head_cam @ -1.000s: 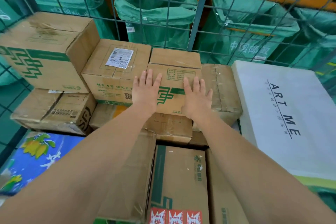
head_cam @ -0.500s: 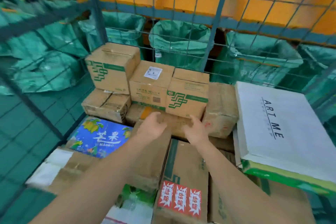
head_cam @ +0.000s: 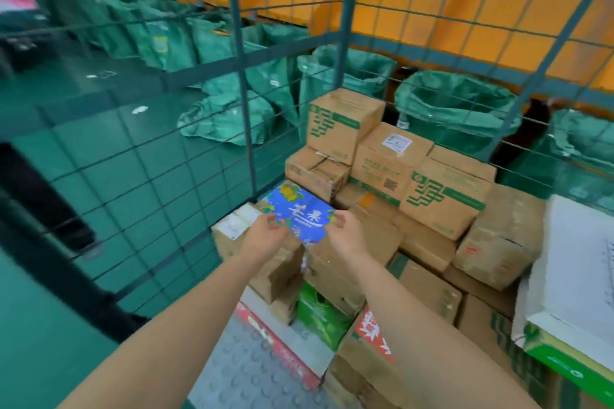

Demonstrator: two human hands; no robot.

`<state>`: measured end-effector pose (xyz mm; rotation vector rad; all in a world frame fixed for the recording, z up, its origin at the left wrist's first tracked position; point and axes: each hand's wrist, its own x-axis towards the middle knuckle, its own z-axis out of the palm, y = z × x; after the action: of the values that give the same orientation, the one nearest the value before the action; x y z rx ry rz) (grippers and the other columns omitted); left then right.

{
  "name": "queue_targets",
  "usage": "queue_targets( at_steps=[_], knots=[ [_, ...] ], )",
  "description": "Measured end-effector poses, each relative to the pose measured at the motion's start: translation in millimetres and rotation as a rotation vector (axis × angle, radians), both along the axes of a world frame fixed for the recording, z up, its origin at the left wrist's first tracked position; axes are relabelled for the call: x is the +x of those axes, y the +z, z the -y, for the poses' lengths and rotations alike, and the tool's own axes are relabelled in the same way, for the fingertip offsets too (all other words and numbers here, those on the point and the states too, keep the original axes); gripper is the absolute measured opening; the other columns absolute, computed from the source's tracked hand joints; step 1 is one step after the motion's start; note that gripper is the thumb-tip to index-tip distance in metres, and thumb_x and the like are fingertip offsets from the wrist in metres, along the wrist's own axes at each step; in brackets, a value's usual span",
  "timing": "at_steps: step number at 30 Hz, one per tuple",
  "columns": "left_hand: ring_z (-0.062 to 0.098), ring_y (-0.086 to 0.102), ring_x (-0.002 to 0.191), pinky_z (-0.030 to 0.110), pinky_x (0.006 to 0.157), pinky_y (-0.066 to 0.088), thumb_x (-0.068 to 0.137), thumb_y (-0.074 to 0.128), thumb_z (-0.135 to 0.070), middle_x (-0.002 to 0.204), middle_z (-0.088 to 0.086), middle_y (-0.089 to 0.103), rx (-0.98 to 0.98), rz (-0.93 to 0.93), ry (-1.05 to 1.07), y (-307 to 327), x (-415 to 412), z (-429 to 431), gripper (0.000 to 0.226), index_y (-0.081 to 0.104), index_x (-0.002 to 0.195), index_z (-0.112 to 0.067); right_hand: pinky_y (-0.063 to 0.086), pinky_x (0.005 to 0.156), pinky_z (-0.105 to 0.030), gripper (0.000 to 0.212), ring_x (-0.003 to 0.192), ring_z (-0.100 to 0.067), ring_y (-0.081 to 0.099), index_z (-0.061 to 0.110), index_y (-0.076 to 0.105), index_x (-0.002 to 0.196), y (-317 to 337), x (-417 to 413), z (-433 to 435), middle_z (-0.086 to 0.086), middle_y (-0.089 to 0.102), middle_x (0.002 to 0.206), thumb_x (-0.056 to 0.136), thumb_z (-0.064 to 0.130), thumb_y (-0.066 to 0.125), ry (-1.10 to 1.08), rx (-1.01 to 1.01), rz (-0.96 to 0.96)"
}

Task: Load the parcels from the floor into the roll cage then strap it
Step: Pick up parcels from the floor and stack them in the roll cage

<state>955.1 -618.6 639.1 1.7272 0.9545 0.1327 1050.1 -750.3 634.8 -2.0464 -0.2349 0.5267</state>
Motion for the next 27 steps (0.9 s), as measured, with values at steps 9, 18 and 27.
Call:
queue_targets(
  at_steps=[9,18,27],
  knots=[
    [0.017,0.052,0.091,0.025,0.075,0.044,0.095,0.056,-0.017,0.103,0.0,0.051,0.027,0.027,0.249,4.1,-167.9,-44.3,0.039,0.049,0.133,-0.009,0.042,0.093,-0.026,0.045,0.112,-0.02,0.058,0.008,0.053,0.137,-2.8,-137.3,-82.9,-0.008,0.061,0.126,0.093,0.013,0.06,0.294,0.028,0.038],
    [0.014,0.053,0.077,0.025,0.065,0.045,0.094,0.055,-0.019,0.102,-0.004,0.054,0.019,-0.03,0.589,-6.1,-409.1,-54.9,0.044,0.046,0.137,-0.015,0.043,0.078,-0.028,0.046,0.088,-0.018,0.058,0.009,0.053,0.136,-7.6,-348.4,-136.6,0.005,0.062,0.088,0.091,0.012,0.058,0.629,0.022,-0.003],
    [0.016,0.055,0.091,0.024,0.077,0.042,0.094,0.057,-0.022,0.119,0.002,0.056,-0.007,-0.065,1.028,-21.4,-642.4,-54.0,0.049,0.045,0.141,-0.011,0.038,0.079,-0.028,0.047,0.091,-0.012,0.055,0.015,0.048,0.14,-12.3,-571.8,-199.3,0.011,0.059,0.097,0.094,0.017,0.055,1.082,0.023,-0.085]
  ],
)
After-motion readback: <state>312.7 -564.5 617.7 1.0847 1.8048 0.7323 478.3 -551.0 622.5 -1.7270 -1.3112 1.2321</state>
